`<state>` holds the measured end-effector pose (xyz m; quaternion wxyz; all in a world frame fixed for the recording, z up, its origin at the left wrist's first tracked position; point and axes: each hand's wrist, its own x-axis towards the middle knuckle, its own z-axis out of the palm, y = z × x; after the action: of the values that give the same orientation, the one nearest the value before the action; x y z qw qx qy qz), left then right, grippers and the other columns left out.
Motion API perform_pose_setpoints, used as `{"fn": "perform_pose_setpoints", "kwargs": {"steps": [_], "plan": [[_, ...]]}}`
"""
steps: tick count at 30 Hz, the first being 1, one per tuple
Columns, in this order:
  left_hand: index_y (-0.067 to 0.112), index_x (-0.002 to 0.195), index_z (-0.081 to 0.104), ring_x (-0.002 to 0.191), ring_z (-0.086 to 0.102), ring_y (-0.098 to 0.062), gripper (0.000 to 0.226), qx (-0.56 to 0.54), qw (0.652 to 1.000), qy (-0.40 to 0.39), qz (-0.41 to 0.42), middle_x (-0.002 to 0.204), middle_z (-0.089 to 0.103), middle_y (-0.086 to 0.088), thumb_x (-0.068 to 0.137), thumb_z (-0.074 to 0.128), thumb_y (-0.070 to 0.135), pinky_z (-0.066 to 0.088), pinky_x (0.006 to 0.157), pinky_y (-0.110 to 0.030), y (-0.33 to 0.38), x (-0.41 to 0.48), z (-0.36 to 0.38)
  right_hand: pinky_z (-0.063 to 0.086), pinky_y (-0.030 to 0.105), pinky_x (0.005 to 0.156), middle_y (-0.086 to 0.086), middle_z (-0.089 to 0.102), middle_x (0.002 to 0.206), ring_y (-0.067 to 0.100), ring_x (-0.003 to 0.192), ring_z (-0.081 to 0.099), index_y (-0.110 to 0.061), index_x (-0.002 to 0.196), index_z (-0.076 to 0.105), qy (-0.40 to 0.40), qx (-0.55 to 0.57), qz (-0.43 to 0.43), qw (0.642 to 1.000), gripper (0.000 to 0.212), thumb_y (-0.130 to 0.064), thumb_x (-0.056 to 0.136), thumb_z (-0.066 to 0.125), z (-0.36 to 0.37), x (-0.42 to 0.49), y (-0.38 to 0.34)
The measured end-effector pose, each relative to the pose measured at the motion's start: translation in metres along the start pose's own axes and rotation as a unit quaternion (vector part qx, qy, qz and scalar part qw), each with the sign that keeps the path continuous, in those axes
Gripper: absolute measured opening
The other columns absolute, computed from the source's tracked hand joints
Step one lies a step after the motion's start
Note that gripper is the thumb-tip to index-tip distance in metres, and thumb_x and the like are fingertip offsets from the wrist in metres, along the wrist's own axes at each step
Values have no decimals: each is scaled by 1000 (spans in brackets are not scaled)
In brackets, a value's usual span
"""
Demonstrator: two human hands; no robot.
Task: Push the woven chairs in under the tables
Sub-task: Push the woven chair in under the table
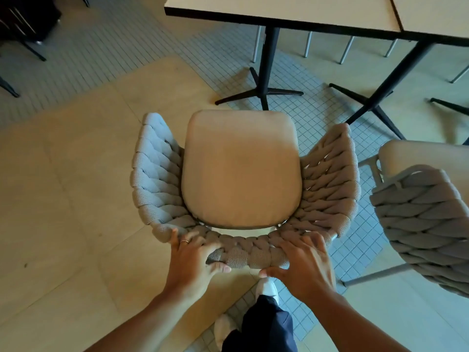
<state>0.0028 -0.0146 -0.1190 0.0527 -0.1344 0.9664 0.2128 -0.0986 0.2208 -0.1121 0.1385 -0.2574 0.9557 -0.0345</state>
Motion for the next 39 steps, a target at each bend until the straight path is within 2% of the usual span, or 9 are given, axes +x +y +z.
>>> {"fn": "perform_pose_setpoints", "kwargs": {"steps": [5, 10, 20, 26, 35, 39], "plan": [[42, 116, 64, 133, 33, -13, 53, -1, 999, -35, -11, 110, 63, 14, 68, 69, 63, -11, 114, -39, 9, 38, -15, 28, 34, 100, -16, 68, 109, 11, 107, 52, -42, 111, 66, 8, -16, 18, 1000, 88, -102, 57, 31, -9, 26, 5], [41, 109, 66, 129, 37, -14, 49, 2, 1000, -21, -8, 102, 62, 15, 65, 72, 62, -5, 117, -43, 16, 83, -13, 23, 35, 102, -16, 66, 112, 11, 109, 50, -42, 116, 64, -10, -31, 35, 999, 99, -105, 54, 19, -19, 59, 22], [39, 105, 69, 120, 46, -19, 51, 23, 1000, 14, -8, 97, 64, 10, 62, 72, 66, 7, 117, -50, 56, 177, -4, 19, 32, 108, -20, 64, 112, 6, 111, 48, -46, 118, 62, -1, -14, 17, 1000, 96, -105, 52, 25, -47, 145, 90], [40, 108, 67, 125, 40, -15, 50, 5, 999, 17, -30, 99, 63, 12, 65, 73, 64, -2, 117, -45, 80, 242, -5, 15, 34, 112, -23, 64, 109, 5, 112, 49, -47, 114, 63, 4, -3, 6, 1000, 93, -105, 51, 26, -71, 205, 126], [40, 110, 69, 127, 37, -14, 52, -15, 999, 15, -44, 102, 64, 12, 63, 75, 61, -8, 114, -42, 91, 332, -16, 15, 37, 113, -24, 66, 106, 7, 112, 48, -46, 113, 64, 14, -1, -1, 1000, 96, -106, 50, 24, -94, 291, 155], [40, 115, 67, 133, 33, -16, 52, -17, 999, 1, -46, 114, 65, 12, 67, 74, 59, -10, 113, -40, 87, 364, -26, 18, 39, 113, -22, 66, 101, 7, 109, 49, -43, 107, 66, 23, -2, -3, 1000, 95, -106, 51, 23, -100, 321, 157]]}}
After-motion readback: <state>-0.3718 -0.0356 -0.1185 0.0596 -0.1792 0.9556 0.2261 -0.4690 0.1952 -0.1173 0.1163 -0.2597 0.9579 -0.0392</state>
